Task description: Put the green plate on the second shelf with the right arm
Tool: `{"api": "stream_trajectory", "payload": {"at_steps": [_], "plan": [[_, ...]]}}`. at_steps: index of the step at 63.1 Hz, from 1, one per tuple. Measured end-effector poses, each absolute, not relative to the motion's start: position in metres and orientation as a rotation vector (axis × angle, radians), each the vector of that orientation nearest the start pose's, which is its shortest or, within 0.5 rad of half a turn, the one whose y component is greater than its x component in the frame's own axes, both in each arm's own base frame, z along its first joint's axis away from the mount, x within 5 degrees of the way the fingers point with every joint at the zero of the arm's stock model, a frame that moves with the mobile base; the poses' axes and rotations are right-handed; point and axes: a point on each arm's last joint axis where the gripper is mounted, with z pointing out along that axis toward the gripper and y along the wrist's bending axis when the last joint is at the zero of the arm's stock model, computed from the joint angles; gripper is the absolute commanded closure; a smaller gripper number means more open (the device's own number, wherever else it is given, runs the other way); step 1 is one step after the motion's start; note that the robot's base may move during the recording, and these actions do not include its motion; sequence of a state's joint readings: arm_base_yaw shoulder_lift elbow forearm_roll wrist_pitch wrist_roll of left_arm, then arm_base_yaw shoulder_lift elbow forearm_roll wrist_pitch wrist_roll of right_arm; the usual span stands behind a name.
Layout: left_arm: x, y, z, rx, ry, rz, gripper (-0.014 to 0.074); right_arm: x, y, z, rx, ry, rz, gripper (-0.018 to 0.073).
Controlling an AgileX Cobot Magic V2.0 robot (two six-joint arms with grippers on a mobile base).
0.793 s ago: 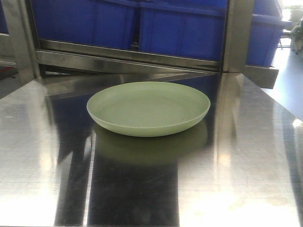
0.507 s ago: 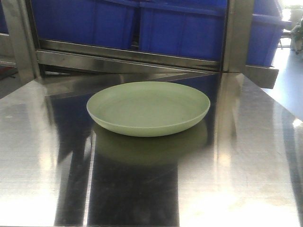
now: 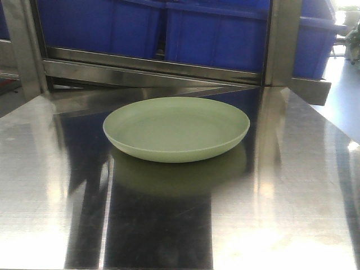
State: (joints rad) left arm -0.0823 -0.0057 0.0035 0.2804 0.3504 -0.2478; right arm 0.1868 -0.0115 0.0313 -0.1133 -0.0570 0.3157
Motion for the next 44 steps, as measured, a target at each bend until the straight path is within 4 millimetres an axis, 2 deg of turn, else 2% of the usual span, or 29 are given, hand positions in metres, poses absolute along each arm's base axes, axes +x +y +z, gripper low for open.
{"api": "stream_trajectory", "payload": {"at_steps": [44], "plan": [[0.0535, 0.0043, 0.1819, 0.022, 1.818, 0.040, 0.0472, 0.0551, 0.0110, 0.2084, 0.006, 1.455, 0.323, 0.0505]]}}
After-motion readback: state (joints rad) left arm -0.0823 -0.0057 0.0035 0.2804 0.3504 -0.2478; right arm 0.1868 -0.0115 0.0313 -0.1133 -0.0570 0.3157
